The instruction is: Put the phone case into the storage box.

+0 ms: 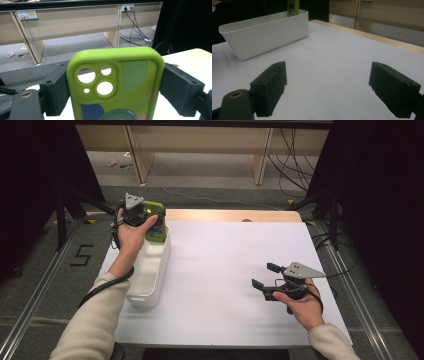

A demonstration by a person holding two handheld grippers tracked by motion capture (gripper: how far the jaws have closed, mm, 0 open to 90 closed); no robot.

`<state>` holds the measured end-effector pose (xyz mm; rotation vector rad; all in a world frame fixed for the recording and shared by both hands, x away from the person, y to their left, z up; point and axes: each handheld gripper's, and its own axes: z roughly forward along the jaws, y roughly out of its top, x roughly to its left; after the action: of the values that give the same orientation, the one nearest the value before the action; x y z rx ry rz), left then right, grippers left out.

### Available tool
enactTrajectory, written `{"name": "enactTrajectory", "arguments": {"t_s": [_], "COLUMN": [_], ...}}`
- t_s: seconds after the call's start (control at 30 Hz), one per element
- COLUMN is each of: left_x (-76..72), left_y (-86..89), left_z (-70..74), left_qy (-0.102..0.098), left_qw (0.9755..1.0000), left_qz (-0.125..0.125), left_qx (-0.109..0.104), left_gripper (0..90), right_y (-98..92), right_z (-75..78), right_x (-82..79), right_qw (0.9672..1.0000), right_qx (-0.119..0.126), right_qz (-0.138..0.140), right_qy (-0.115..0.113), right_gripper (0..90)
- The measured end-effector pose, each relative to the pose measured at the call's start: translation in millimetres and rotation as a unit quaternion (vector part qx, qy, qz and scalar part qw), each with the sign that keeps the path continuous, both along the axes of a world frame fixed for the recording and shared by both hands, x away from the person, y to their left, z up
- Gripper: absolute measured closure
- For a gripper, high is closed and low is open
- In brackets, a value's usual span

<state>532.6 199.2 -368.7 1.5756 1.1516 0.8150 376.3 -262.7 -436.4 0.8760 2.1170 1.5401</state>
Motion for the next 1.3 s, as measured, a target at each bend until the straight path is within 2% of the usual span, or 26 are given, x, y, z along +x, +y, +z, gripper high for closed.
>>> {"name": "enactTrajectory", "arguments": {"t_s": [1.3], "left_x": [6.8], "left_y": [2.3], "left_z": [-13.9], "left_qy": [0.019], "left_qw": [0.9997], "left_qz": [0.007], "left_qx": [0.010], "left_gripper": [16.5], "right_y": [-0.2], "right_z": [0.3], "right_x": [0.0], "right_qw": [1.0000], "right_qx": [0.002], "right_qz": [0.000], "right_qy": [0.000], "right_gripper": [15.9]}}
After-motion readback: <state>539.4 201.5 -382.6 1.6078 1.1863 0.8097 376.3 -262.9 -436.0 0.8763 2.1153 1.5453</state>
